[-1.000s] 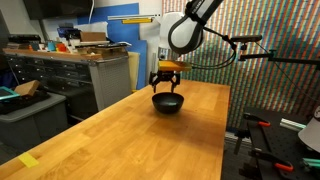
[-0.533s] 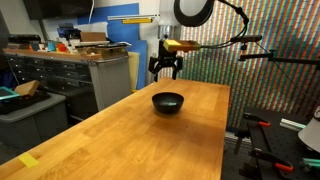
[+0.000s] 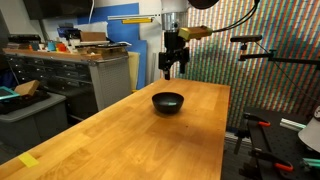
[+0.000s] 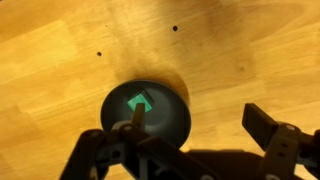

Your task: Get the green object and put it in the black bowl

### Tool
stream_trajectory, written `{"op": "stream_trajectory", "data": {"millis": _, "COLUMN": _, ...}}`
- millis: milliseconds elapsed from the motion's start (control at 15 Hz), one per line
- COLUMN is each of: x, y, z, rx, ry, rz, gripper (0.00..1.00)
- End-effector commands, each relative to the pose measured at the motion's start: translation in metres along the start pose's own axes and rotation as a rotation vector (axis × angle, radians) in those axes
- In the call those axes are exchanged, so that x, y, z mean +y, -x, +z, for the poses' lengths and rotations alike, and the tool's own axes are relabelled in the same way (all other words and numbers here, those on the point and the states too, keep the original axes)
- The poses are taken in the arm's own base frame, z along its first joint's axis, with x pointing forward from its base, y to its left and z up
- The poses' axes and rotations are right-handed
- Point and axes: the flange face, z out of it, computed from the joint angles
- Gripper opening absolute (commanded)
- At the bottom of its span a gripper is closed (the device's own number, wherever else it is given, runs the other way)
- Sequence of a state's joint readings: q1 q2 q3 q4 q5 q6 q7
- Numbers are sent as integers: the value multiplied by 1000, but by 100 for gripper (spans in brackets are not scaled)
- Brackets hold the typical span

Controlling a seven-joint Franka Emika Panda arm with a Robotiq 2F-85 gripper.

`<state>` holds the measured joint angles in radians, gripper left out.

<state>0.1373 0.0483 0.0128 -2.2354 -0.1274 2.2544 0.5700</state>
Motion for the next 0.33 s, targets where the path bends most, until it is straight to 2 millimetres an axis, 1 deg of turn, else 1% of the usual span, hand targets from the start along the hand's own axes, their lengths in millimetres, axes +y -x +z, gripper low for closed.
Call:
{"op": "stream_trajectory", "data": {"millis": 0, "x": 0, "y": 0, "z": -1, "rx": -2, "ry": 1, "rz": -5, "gripper": 100}}
{"op": "stream_trajectory", "data": {"millis": 267, "x": 1, "y": 1, "z": 0, "rx": -4, "ry": 3, "rz": -11, "gripper": 100}}
